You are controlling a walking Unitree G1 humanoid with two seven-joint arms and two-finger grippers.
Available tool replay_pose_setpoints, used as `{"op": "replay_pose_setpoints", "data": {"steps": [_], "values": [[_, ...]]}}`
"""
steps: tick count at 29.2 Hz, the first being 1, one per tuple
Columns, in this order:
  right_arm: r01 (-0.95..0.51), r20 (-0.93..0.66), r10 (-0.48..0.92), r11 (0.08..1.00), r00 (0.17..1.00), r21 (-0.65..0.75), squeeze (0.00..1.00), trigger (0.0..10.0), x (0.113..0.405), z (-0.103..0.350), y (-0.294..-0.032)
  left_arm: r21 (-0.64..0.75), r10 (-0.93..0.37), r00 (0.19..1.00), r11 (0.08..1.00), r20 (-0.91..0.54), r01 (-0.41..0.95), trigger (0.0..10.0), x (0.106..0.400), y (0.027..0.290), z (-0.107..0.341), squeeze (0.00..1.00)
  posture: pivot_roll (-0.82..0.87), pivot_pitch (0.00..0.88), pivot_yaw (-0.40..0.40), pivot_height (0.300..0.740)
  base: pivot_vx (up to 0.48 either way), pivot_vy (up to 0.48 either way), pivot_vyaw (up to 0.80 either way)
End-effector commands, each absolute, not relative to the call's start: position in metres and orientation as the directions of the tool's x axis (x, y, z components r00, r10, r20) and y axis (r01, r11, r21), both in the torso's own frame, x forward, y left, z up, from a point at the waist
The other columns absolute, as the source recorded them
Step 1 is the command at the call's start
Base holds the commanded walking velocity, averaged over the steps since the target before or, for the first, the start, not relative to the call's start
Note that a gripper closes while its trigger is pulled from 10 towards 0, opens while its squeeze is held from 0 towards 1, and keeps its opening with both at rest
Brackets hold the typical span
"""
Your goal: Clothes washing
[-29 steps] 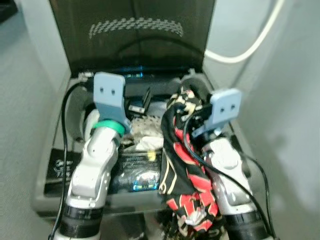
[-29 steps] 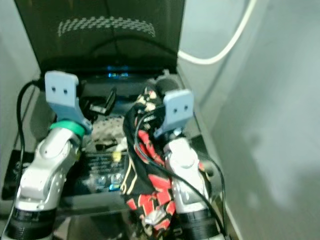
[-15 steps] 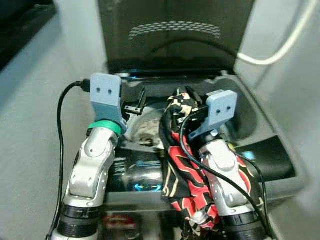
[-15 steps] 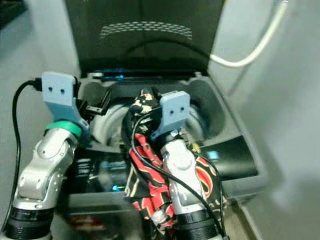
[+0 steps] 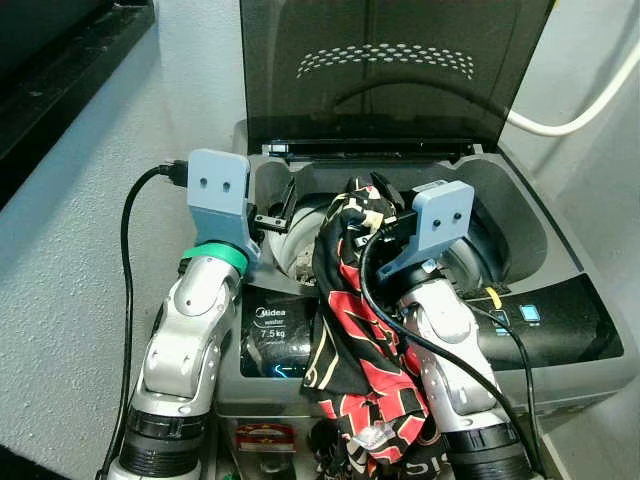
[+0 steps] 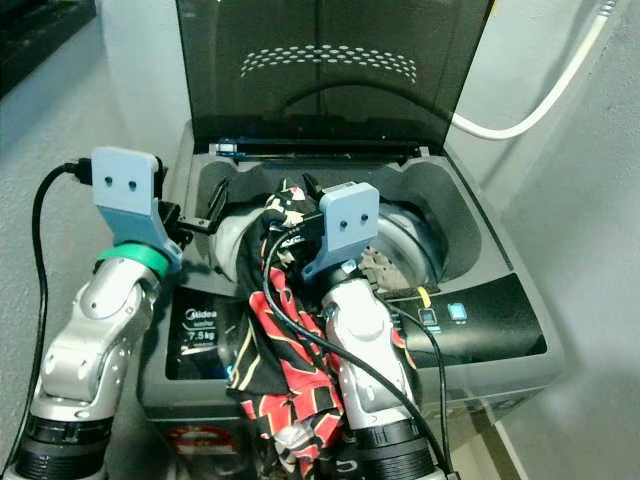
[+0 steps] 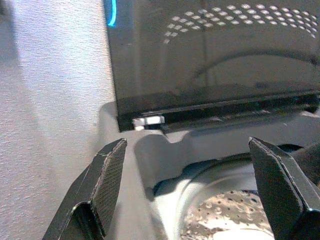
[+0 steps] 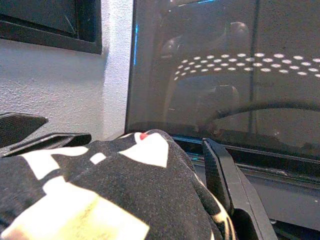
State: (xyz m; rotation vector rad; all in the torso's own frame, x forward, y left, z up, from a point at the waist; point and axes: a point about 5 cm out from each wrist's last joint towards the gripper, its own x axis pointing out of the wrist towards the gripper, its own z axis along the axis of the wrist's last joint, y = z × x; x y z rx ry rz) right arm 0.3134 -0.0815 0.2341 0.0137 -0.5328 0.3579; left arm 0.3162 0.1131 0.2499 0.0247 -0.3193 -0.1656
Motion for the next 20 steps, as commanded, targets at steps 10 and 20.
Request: {"op": "replay_pose_setpoints", "data": {"steps": [10, 20], "values": [[-0.333, 0.514, 0.323, 0.94, 0.795, -0.076, 0.0, 10.0, 0.3115, 0.2364, -0.0829, 0.053, -0.154, 0.948, 0.988, 0.277, 0.145, 10.0, 0.319, 0.114, 0.2455, 0.0, 0.11, 0.0, 0.068, 0.74, 0.0, -0.39, 0.0], [-0.332, 0.512, 0.323, 0.94, 0.796, -0.077, 0.0, 10.0, 0.3114, 0.2357, -0.0837, 0.033, -0.158, 0.945, 0.987, 0.285, 0.155, 10.0, 0.3178, 0.1122, 0.2464, 0.0, 0.11, 0.0, 0.07, 0.74, 0.0, -0.07, 0.0]]}}
